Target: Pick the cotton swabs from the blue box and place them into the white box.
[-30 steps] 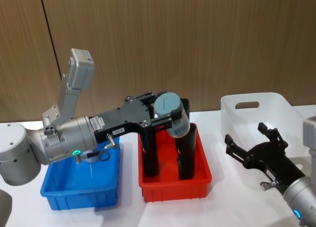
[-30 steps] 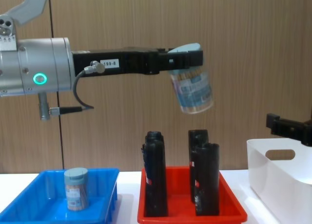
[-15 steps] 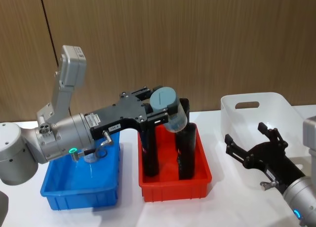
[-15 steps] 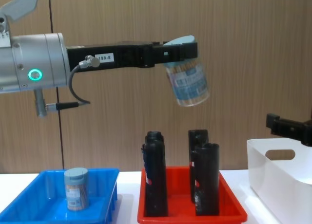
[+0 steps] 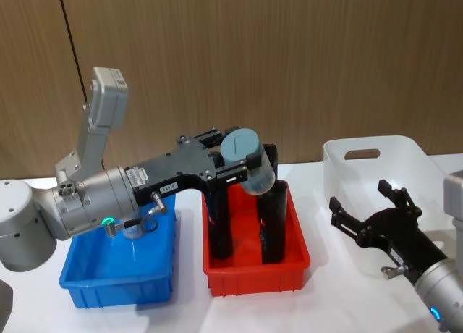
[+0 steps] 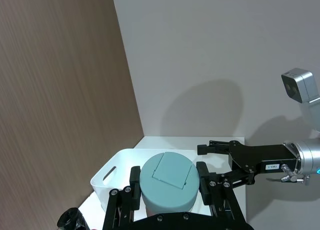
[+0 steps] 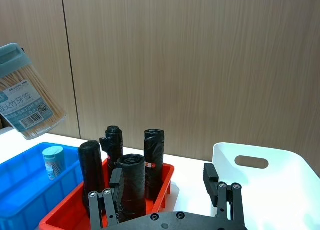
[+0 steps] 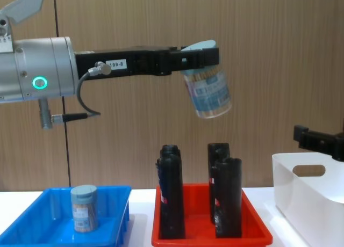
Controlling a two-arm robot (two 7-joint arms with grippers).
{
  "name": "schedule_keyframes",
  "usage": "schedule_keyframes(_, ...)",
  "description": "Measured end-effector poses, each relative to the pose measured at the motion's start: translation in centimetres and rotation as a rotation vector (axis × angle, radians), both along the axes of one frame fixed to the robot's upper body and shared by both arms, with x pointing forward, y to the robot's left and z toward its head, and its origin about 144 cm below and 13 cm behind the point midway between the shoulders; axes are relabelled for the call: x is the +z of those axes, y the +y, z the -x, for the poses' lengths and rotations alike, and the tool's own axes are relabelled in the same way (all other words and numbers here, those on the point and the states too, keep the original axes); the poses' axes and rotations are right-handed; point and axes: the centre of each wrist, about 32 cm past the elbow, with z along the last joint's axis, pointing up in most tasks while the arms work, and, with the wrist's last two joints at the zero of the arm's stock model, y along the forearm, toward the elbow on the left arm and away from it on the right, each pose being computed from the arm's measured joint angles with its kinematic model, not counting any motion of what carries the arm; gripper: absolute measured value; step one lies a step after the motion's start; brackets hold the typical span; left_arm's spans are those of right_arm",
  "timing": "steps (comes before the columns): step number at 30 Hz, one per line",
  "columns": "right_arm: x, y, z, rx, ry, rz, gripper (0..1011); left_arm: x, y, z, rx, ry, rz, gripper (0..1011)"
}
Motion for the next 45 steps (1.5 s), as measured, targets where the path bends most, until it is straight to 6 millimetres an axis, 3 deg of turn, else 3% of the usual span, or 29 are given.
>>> schedule_keyframes(21, 0.2, -0.4, -0.2, 0.046, -0.027, 0.019, 1001, 0.0, 0.0, 0.0, 0.000, 0.001, -0.001, 669)
schedule_keyframes(45, 3.1, -2.7, -2.5, 0.367, -0.092, 0.127, 1001, 0.0, 0.0, 0.0, -0.001, 0.001, -0.001, 669)
